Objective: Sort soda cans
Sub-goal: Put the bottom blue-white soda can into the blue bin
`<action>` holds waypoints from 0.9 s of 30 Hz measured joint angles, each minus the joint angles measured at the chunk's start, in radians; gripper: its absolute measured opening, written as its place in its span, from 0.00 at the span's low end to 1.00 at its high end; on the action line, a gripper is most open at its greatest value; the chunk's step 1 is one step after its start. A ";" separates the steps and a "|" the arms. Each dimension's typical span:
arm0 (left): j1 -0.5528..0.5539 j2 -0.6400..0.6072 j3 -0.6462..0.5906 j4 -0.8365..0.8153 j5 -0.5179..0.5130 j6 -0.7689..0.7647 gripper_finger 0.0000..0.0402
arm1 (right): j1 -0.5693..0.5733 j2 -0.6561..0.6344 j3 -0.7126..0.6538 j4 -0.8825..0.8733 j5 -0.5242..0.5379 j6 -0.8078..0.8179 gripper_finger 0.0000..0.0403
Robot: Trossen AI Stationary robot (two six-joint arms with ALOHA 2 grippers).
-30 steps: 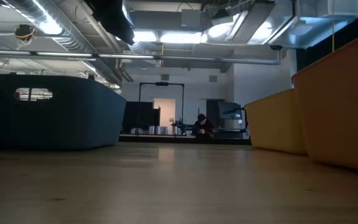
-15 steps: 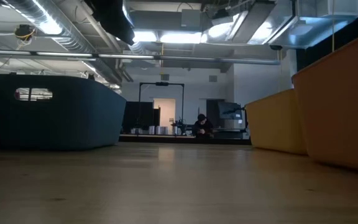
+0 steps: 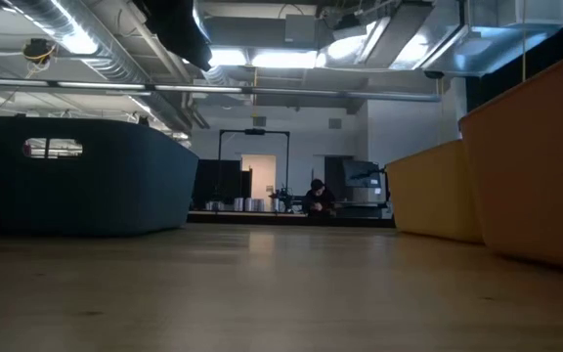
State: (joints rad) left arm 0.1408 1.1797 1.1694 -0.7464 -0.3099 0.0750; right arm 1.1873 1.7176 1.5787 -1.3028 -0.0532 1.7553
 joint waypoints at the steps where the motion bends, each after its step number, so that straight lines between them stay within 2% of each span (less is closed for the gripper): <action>1: 0.000 0.000 0.000 0.000 0.000 0.000 0.91 | 0.001 0.000 0.000 -0.007 0.000 -0.004 0.70; 14: 0.000 0.001 0.000 0.001 0.000 0.000 0.91 | 0.031 0.062 0.000 -0.062 0.006 -0.007 0.70; 27: 0.000 0.001 0.000 0.003 0.000 0.000 0.91 | 0.031 0.095 0.000 -0.057 -0.045 -0.009 0.70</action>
State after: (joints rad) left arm 0.1410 1.1805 1.1694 -0.7437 -0.3099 0.0746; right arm 1.2179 1.8122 1.5784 -1.3593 -0.0982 1.7467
